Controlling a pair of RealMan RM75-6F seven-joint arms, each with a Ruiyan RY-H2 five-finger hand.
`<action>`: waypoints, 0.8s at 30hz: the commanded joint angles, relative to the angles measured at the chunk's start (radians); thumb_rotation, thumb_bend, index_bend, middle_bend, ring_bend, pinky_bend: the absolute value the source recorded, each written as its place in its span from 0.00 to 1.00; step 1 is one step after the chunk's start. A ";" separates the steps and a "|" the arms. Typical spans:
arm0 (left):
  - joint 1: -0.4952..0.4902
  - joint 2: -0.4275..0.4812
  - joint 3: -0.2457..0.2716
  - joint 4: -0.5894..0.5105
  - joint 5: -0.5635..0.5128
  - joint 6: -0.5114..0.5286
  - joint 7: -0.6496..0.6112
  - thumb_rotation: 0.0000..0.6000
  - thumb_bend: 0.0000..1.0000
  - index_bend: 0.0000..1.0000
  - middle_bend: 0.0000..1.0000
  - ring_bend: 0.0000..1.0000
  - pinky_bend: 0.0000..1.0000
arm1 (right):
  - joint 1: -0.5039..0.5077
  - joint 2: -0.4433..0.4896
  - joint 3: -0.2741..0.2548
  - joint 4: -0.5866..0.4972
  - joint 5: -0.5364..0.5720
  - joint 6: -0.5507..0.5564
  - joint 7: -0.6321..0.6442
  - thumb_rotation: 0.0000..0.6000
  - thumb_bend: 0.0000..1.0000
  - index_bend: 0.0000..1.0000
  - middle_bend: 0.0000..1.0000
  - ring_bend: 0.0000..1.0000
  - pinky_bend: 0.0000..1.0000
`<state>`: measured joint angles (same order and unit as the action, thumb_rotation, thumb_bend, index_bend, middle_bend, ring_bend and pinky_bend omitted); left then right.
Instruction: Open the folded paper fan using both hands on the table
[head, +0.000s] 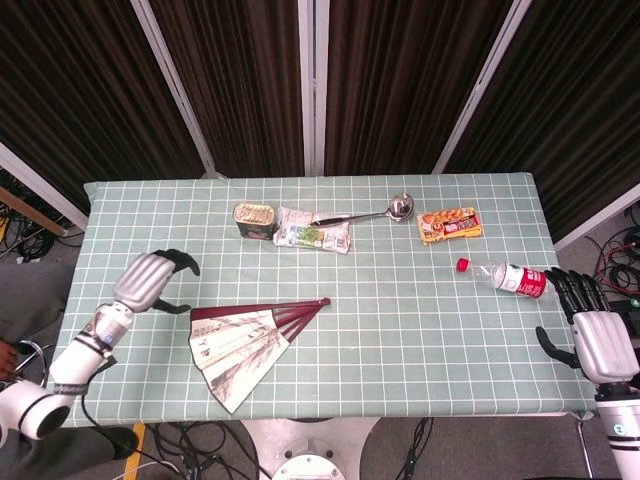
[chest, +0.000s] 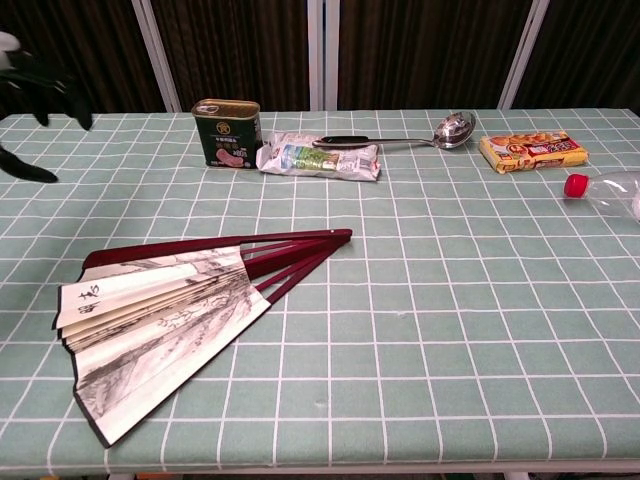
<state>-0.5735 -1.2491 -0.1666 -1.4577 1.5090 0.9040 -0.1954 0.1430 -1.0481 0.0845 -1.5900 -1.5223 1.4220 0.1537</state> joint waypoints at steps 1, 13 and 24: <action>-0.139 -0.098 -0.022 0.054 -0.090 -0.174 0.020 1.00 0.10 0.38 0.36 0.30 0.39 | -0.003 0.006 0.000 -0.004 0.005 0.003 0.000 1.00 0.29 0.01 0.06 0.00 0.00; -0.283 -0.272 -0.016 0.215 -0.263 -0.367 0.095 1.00 0.14 0.33 0.35 0.30 0.40 | -0.018 0.020 -0.005 -0.016 0.021 0.012 -0.005 1.00 0.29 0.01 0.06 0.00 0.00; -0.302 -0.325 0.009 0.234 -0.319 -0.356 0.144 1.00 0.26 0.36 0.38 0.37 0.48 | -0.013 0.009 -0.005 0.001 0.033 -0.004 0.003 1.00 0.29 0.01 0.06 0.00 0.00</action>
<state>-0.8740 -1.5716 -0.1596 -1.2249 1.1924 0.5475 -0.0531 0.1293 -1.0392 0.0792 -1.5890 -1.4891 1.4178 0.1564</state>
